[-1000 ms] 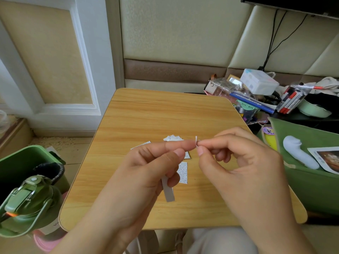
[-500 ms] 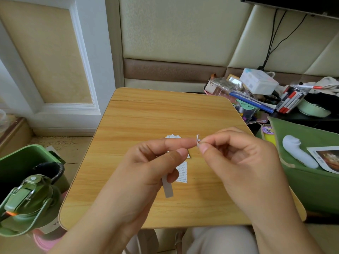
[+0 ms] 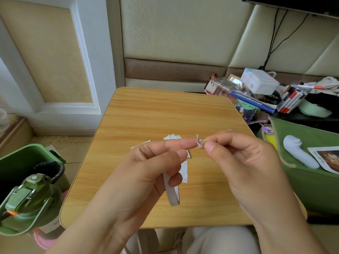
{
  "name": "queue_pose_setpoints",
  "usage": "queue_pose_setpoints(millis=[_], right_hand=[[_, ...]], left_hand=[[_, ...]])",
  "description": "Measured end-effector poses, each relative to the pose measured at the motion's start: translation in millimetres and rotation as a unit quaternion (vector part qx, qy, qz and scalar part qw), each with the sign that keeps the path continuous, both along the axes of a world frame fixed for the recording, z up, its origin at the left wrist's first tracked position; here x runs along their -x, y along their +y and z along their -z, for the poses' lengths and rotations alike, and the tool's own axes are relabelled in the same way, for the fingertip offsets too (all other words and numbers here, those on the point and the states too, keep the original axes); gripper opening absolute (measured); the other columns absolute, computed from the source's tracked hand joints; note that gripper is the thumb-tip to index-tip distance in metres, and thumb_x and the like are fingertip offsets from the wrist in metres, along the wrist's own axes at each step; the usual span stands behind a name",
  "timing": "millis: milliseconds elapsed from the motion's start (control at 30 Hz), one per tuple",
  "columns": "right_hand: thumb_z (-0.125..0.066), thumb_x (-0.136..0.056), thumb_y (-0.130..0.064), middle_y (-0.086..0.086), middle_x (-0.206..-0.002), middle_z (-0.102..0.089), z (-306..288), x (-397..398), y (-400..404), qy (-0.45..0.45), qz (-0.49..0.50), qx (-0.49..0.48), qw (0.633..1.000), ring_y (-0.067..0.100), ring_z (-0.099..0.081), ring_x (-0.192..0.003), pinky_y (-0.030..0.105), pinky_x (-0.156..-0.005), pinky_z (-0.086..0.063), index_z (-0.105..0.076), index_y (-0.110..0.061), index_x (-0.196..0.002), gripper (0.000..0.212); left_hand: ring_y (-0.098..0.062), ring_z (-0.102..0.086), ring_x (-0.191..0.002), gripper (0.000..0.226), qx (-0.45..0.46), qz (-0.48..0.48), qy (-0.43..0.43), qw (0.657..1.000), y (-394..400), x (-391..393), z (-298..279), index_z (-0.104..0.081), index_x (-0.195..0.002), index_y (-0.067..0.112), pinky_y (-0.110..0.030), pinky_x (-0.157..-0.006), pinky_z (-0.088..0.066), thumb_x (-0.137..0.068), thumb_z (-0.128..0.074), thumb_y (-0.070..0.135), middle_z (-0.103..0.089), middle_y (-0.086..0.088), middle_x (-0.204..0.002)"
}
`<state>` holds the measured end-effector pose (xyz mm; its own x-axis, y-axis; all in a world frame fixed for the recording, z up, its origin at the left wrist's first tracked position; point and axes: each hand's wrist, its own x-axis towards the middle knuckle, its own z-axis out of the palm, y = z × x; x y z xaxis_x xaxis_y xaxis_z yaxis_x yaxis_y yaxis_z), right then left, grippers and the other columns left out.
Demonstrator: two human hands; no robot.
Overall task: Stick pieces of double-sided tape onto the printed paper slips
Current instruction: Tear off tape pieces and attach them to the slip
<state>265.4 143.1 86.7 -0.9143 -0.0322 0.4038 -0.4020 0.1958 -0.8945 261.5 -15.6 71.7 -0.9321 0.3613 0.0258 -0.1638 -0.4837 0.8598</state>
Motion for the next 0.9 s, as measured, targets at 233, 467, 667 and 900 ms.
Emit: queue_pose_setpoints(millis=[233,467,667,900], right_hand=[[-0.07,-0.074,-0.019,-0.01,-0.074,-0.057,4,-3,-4,0.168,0.135,-0.189,0.958,0.01,-0.051,-0.067,0.012,-0.065,-0.038,-0.069,-0.021,-0.072,0.003],[-0.071,-0.079,-0.011,0.002,-0.076,-0.059,6,-5,-5,0.267,0.205,-0.307,0.89,0.005,-0.046,-0.07,0.012,-0.07,-0.039,-0.072,-0.01,-0.074,0.006],[-0.068,-0.081,-0.024,-0.009,-0.082,-0.057,3,-5,5,0.199,0.101,-0.215,0.951,0.007,-0.053,-0.072,0.011,-0.07,-0.039,-0.072,-0.019,-0.084,0.007],[-0.07,-0.08,-0.015,-0.004,-0.075,-0.058,1,-6,4,0.242,0.173,-0.29,0.91,0.003,-0.046,-0.067,0.01,-0.067,-0.039,-0.074,-0.014,-0.077,0.005]], left_hand=[[-0.009,-0.036,-0.054,0.028,0.007,0.004,-0.005,1.0,0,-2,-1,-0.077,-0.092,0.01,-0.02,-0.05,-0.037,-0.066,-0.067,0.006,-0.045,0.002,-0.057],[-0.01,-0.037,-0.056,0.038,-0.014,0.041,-0.003,0.999,0,-3,0,-0.074,-0.102,0.009,-0.02,-0.05,-0.038,-0.064,-0.068,0.004,-0.048,0.003,-0.066],[-0.009,-0.041,-0.052,0.042,-0.049,0.062,-0.044,0.996,-2,2,4,-0.072,-0.104,0.003,-0.021,-0.048,-0.04,-0.062,-0.069,0.011,-0.051,0.003,-0.064],[-0.009,-0.037,-0.053,0.034,-0.013,0.048,-0.032,0.998,1,0,0,-0.075,-0.099,0.008,-0.02,-0.048,-0.038,-0.067,-0.067,0.005,-0.044,0.004,-0.062]])
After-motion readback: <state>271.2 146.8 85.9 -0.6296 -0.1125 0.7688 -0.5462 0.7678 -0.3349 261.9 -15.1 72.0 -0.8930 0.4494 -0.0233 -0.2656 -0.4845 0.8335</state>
